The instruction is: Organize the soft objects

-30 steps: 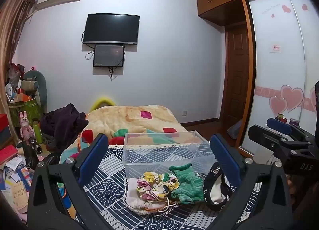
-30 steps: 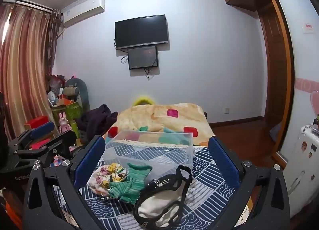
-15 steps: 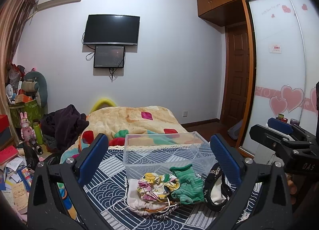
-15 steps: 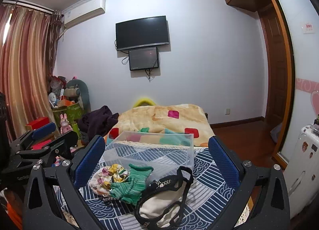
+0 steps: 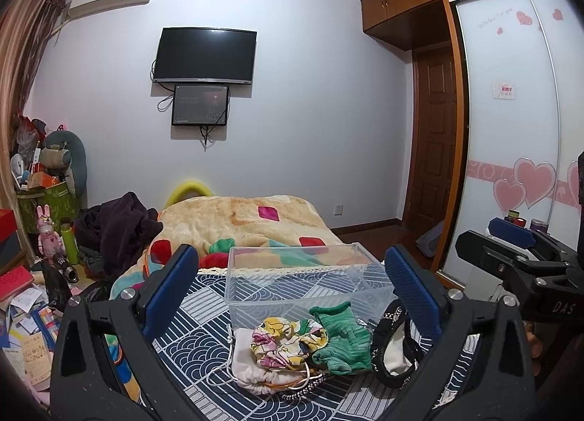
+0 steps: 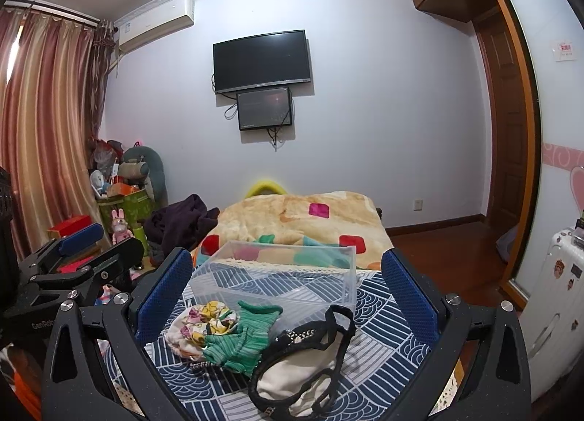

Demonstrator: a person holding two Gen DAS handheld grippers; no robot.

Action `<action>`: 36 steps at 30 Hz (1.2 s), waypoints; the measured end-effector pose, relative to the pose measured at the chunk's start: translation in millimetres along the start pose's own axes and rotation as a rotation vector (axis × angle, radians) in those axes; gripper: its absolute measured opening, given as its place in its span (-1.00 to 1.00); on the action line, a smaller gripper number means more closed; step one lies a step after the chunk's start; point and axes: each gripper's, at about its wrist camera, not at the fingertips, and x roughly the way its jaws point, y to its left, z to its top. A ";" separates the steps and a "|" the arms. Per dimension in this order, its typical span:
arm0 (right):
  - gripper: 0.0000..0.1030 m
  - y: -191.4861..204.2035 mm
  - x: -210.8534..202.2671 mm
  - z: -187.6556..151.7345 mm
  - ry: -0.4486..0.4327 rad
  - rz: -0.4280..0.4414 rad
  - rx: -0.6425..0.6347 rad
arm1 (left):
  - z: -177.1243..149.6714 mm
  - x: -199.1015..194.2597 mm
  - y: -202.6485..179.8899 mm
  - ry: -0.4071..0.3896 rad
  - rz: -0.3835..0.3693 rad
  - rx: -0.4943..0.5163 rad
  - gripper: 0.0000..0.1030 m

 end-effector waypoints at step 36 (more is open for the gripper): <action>1.00 3.3 -0.7 -1.8 -0.006 0.007 -0.002 | 0.8 -2.6 1.0 -0.003 0.000 -0.009 1.00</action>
